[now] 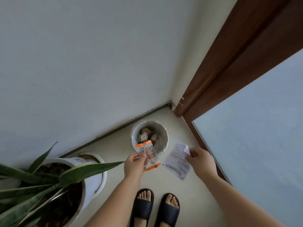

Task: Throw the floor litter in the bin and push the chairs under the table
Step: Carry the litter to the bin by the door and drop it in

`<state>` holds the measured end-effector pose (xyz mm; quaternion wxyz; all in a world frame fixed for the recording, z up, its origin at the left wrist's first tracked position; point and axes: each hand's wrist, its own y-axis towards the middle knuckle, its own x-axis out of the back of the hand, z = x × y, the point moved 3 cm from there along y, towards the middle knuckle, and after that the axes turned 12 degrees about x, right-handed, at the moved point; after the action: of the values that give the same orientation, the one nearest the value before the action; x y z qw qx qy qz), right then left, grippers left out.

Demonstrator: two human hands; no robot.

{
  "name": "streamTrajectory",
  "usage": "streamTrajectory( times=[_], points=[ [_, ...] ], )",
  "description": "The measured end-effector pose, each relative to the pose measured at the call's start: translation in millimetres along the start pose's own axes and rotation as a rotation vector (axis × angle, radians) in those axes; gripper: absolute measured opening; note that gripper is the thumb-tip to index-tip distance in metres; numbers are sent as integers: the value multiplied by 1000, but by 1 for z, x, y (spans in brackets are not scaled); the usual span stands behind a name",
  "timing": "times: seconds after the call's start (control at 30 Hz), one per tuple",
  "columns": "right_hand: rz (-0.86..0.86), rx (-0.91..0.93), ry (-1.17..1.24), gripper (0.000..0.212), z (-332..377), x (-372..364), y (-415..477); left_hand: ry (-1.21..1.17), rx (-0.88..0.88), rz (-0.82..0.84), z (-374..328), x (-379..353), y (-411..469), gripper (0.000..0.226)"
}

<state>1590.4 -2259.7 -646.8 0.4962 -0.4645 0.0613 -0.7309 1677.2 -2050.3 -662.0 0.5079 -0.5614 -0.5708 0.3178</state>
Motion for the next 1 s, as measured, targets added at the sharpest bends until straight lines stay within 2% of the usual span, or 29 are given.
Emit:
streamTrajectory(
  times=[0.23, 0.3, 0.4, 0.5, 0.6, 0.7, 0.83, 1.0],
  points=[
    [-27, -6, 103, 19, -27, -85, 93, -35, 13, -70, -5, -15, 113, 12],
    [-14, 3, 148, 26, -36, -107, 113, -62, 57, -17, -7, -19, 137, 16],
    [65, 6, 196, 53, -45, -131, 129, 10, 102, 137, -9, -26, 155, 33],
    [101, 21, 132, 66, -47, -133, 126, 77, 33, 164, -14, -27, 152, 20],
    [105, 37, 65, 65, -39, -112, 106, 147, -78, 75, -25, -24, 119, 28],
    [80, 89, -14, 60, -16, -72, 77, 290, -206, -34, -40, -19, 67, 23],
    [-17, 235, -189, 60, 33, -3, 32, 560, -391, -135, -66, -18, -17, 60],
    [-197, 438, -348, 62, 100, 96, -28, 723, -619, -184, -113, -28, -129, 71]
  ],
)
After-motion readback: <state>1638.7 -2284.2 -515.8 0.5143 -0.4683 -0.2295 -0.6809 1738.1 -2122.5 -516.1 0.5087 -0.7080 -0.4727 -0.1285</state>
